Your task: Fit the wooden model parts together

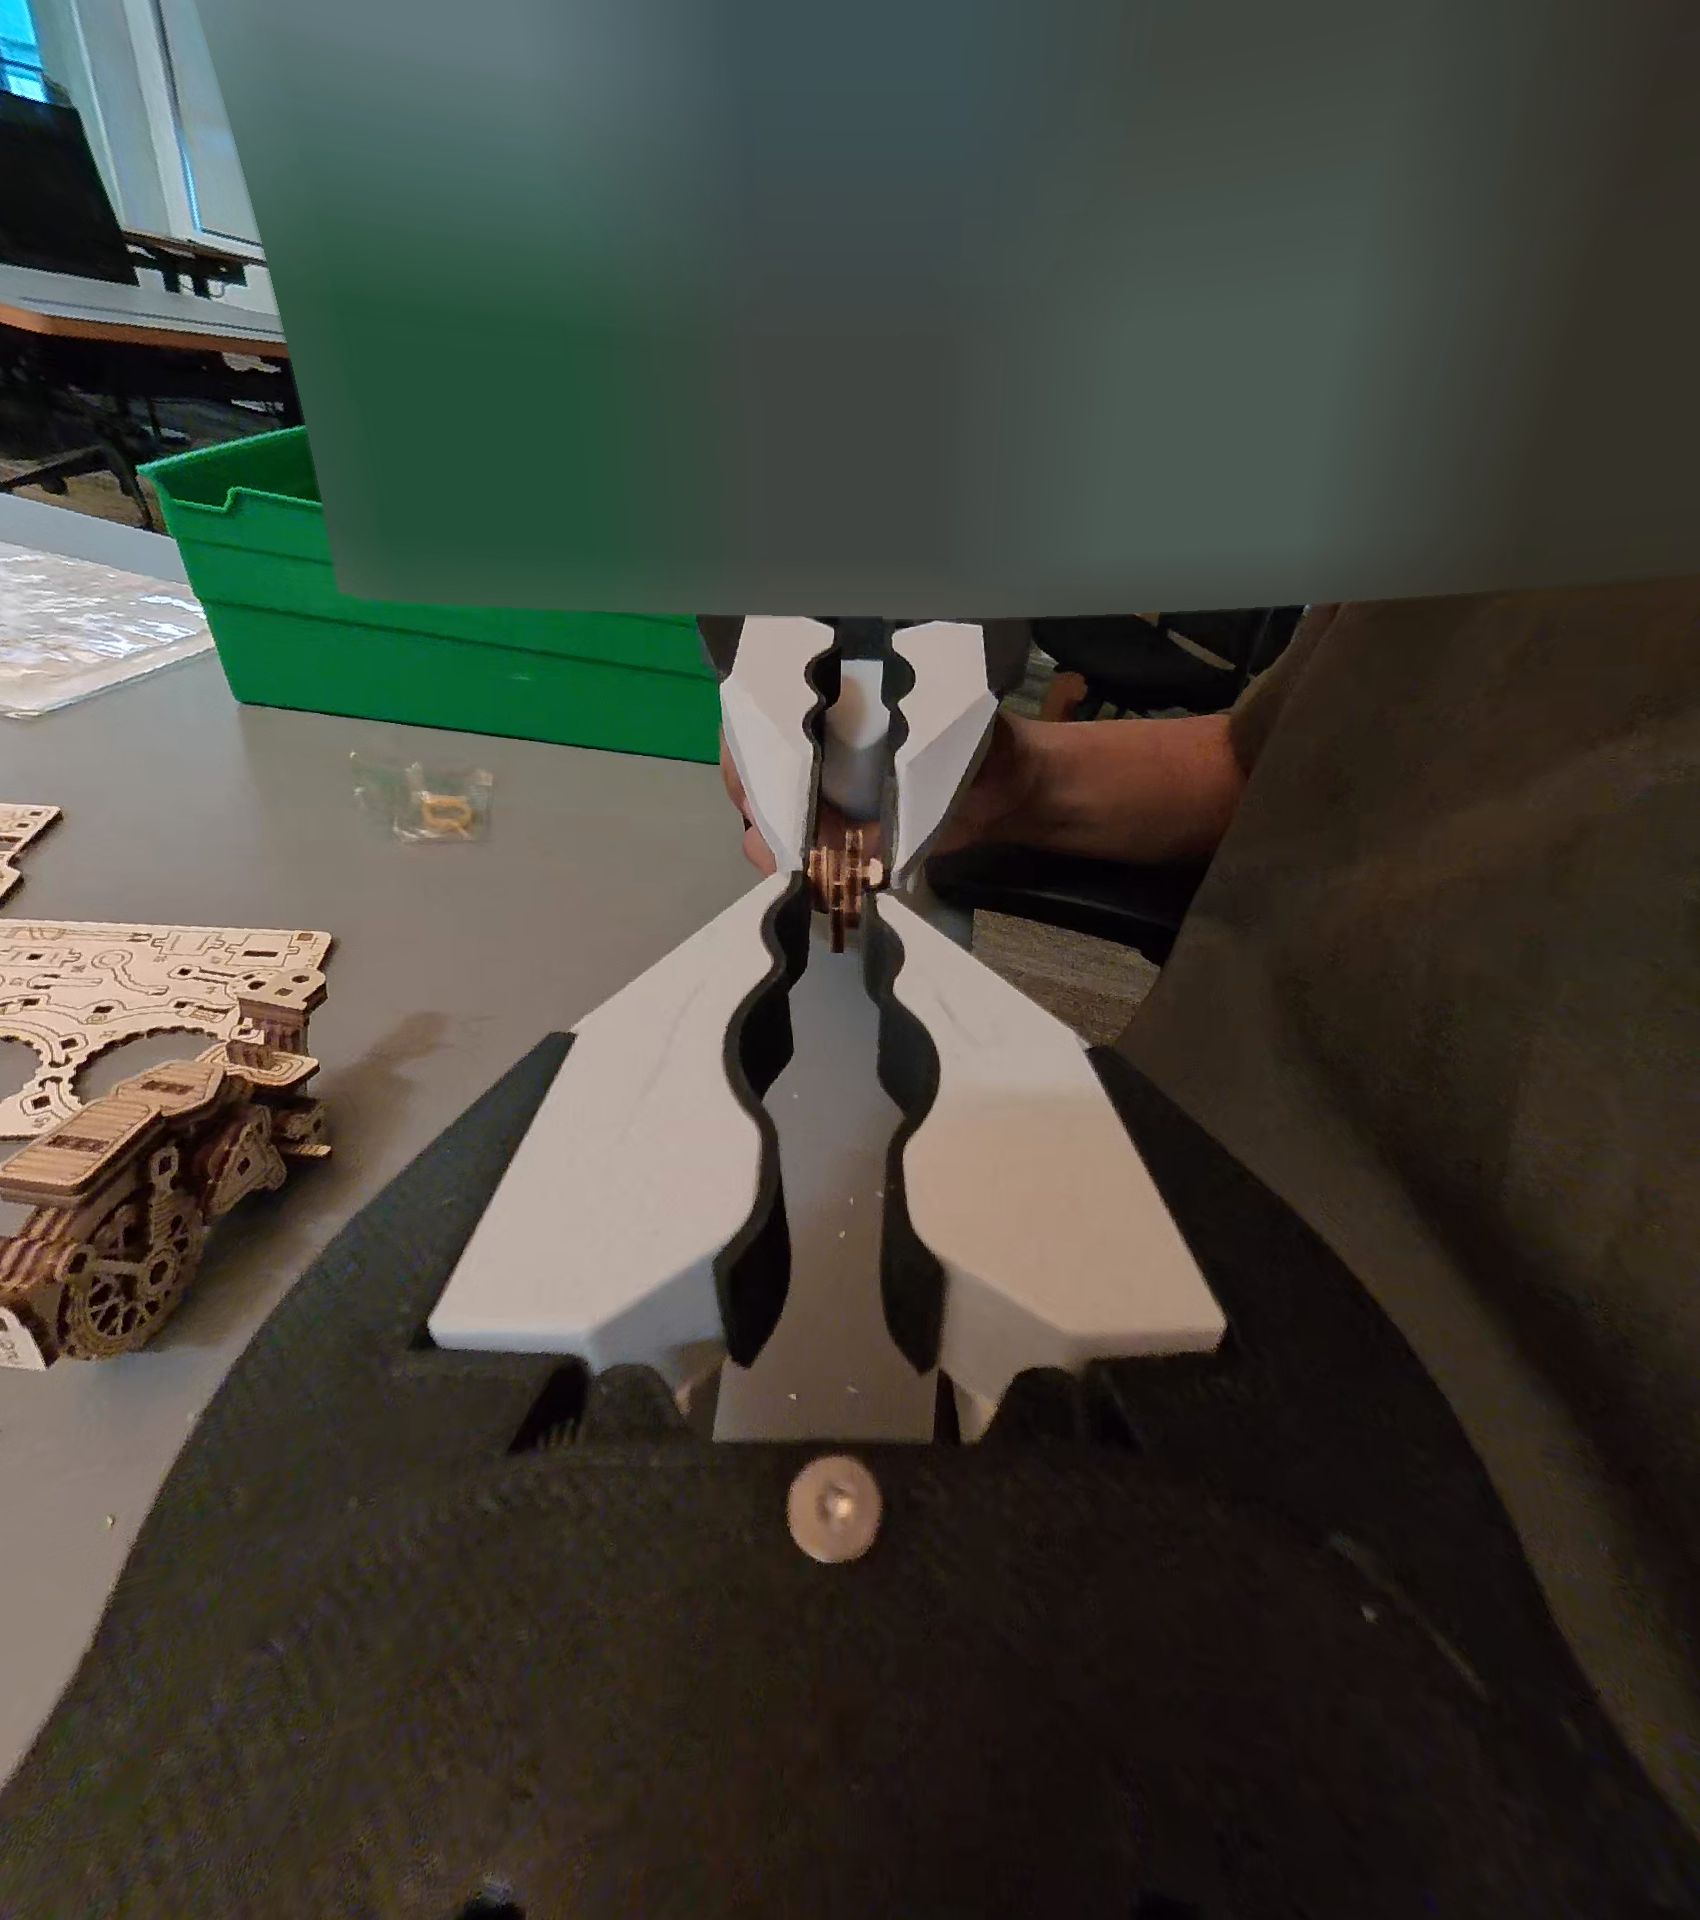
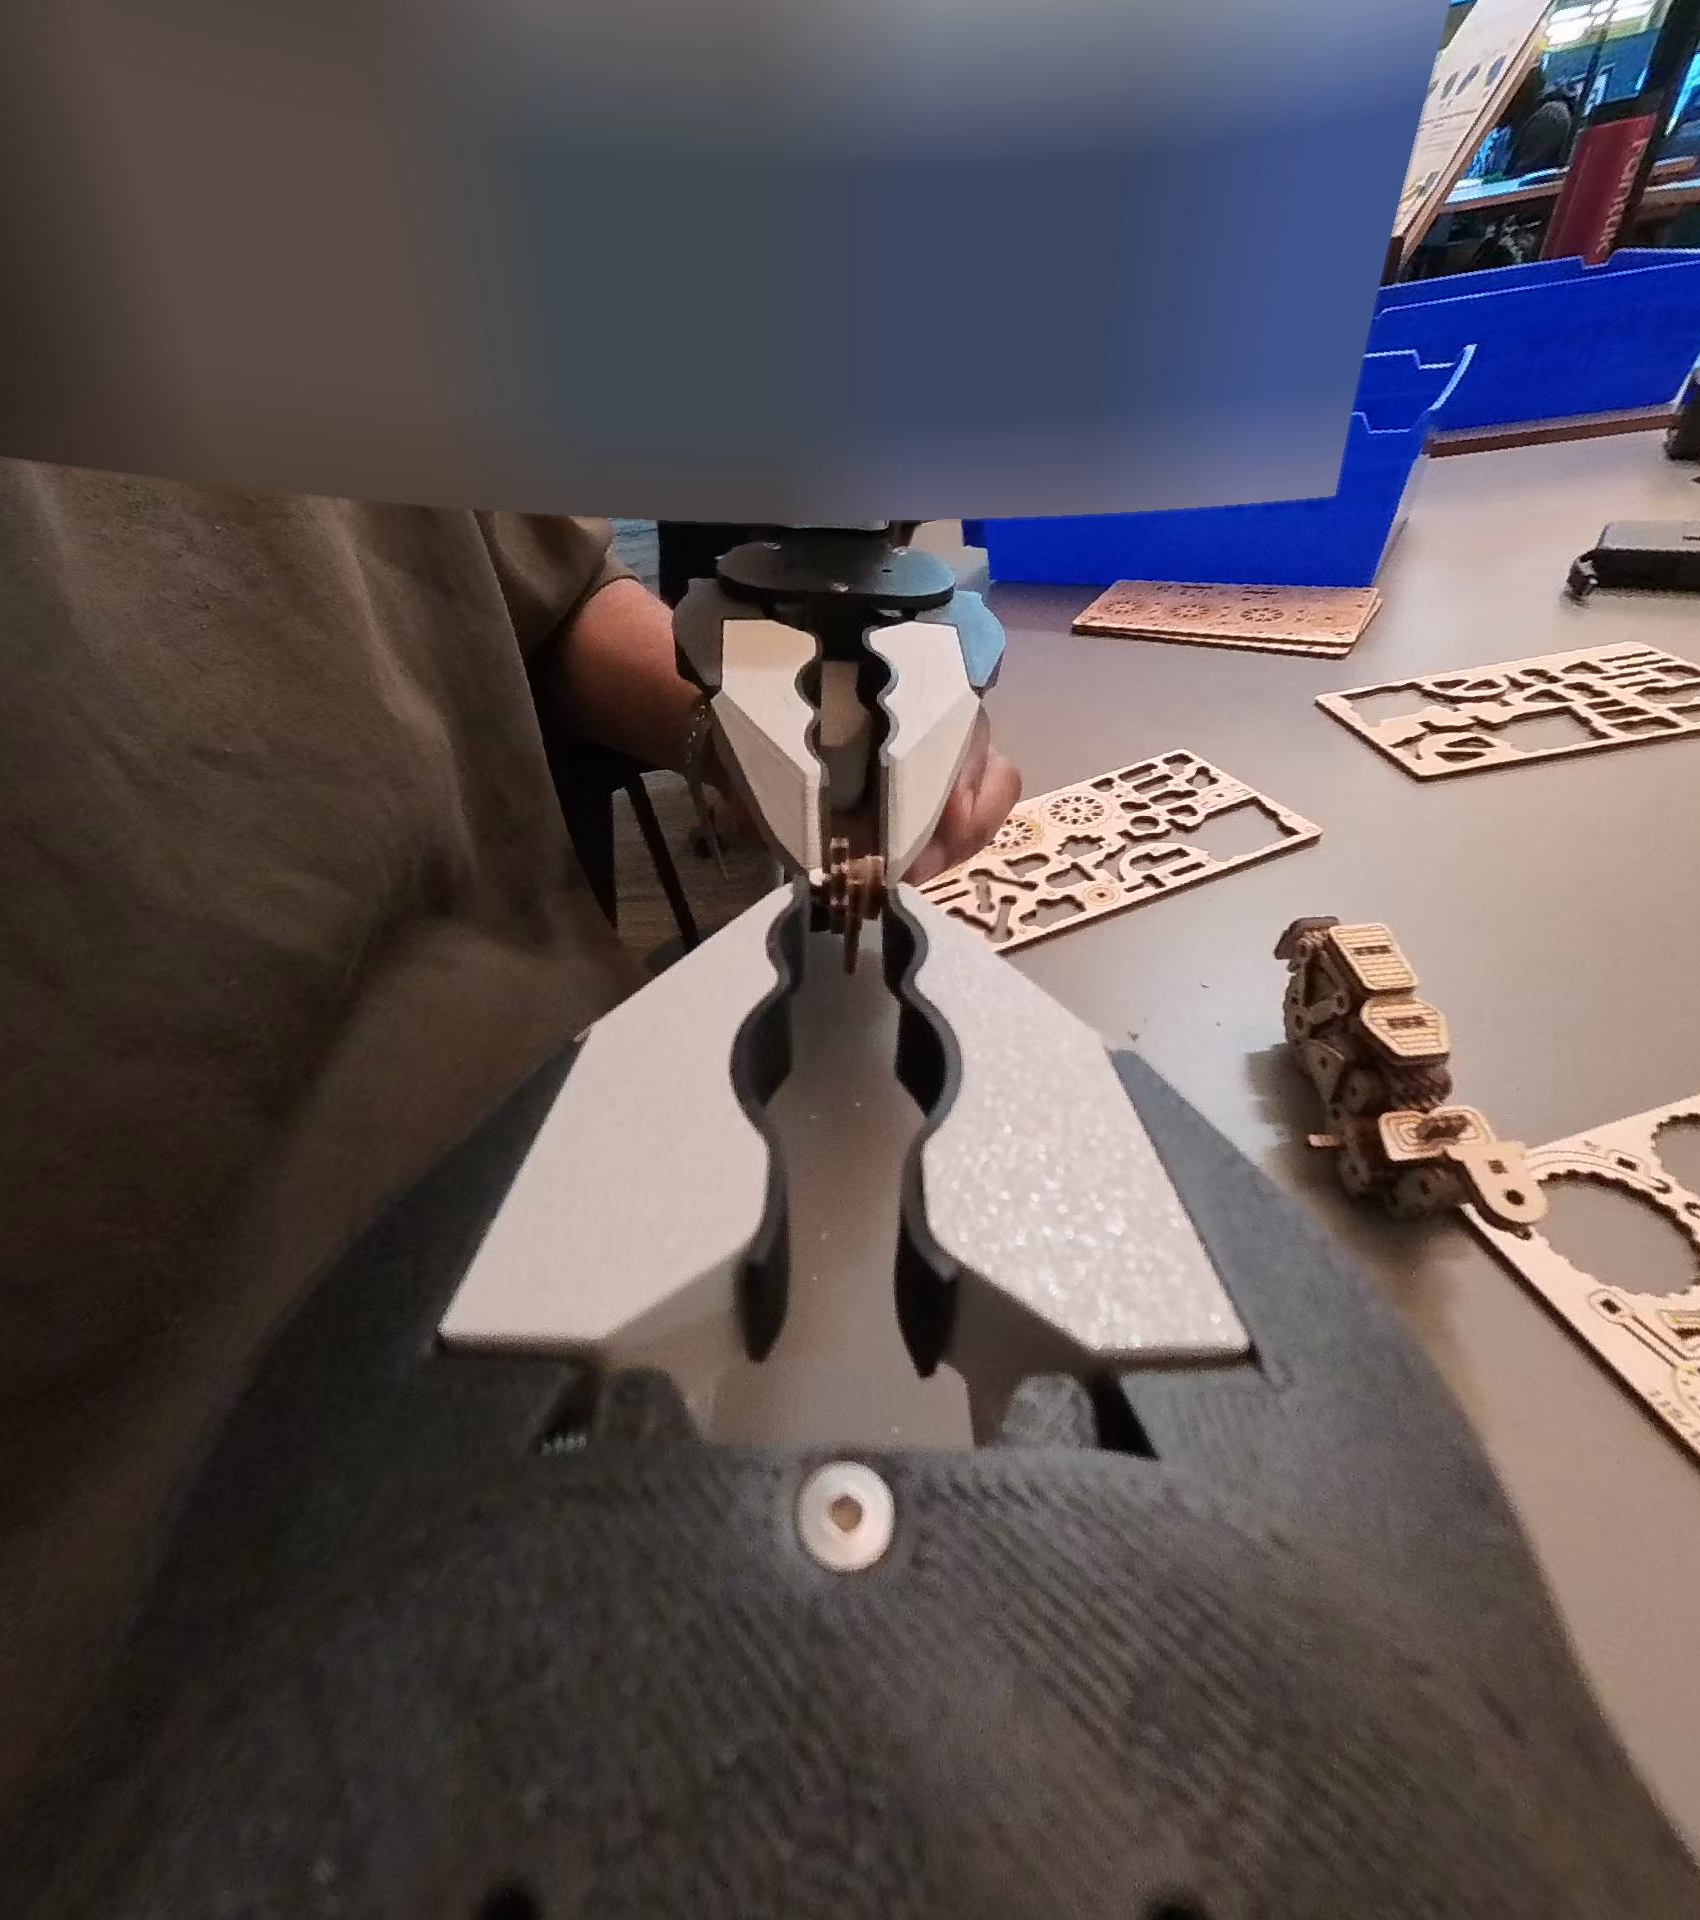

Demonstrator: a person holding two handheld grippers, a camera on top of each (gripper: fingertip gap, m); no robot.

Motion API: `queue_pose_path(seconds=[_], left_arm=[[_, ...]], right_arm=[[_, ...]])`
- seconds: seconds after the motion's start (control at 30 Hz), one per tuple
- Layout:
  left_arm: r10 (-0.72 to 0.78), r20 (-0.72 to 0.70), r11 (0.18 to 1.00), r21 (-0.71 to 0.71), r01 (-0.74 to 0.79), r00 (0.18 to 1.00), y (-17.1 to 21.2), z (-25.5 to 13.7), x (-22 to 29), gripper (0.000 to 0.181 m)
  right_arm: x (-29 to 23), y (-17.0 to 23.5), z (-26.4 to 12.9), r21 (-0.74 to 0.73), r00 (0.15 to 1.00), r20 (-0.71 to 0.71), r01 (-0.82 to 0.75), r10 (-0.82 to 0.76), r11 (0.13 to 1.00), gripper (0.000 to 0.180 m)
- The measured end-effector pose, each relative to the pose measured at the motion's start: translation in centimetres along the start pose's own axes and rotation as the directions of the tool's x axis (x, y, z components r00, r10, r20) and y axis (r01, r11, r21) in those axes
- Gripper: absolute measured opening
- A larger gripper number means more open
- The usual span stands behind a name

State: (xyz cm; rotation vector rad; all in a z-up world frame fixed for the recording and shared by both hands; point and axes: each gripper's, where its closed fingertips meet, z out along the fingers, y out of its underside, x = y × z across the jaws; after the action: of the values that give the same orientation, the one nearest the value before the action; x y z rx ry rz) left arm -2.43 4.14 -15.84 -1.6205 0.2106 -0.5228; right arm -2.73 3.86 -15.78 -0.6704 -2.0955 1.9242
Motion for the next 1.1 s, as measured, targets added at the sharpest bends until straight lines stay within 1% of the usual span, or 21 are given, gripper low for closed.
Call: queue_pose_path(seconds=[0.13,0.27,0.37,0.57,1.0,1.1], left_arm=[[-0.015,-0.010,1.000,0.004,0.015,1.000,0.08,0.02,0.06,0.007],[-0.060,-0.053,0.998,0.012,0.060,0.997,0.04,0.03,0.44,0.015],[-0.074,-0.057,0.997,0.017,0.075,0.996,-0.01,0.06,0.49,0.016],[-0.102,-0.032,0.995,0.022,0.102,0.994,-0.07,0.25,0.10,0.011],[-0.075,-0.006,0.997,-0.020,0.075,0.997,0.06,0.26,-0.22,0.010],[-0.068,0.011,0.997,-0.026,0.068,0.998,0.12,0.27,-0.42,0.008]], right_arm=[[-0.03,0.04,0.00,-0.001,1.000,0.007,-0.011,0.011,1.000,0.011],[-0.05,-0.02,0.01,0.001,1.000,0.009,-0.014,0.014,1.000,0.011],[-0.04,-0.04,-0.02,0.004,1.000,0.010,-0.018,0.018,1.000,0.011],[0.02,0.01,0.11,-0.005,1.000,-0.002,-0.013,0.013,1.000,0.011],[0.32,0.21,0.16,-0.035,0.998,-0.029,-0.055,0.054,0.998,0.011],[0.39,0.33,0.14,-0.046,0.997,-0.041,-0.060,0.058,0.997,0.008]])
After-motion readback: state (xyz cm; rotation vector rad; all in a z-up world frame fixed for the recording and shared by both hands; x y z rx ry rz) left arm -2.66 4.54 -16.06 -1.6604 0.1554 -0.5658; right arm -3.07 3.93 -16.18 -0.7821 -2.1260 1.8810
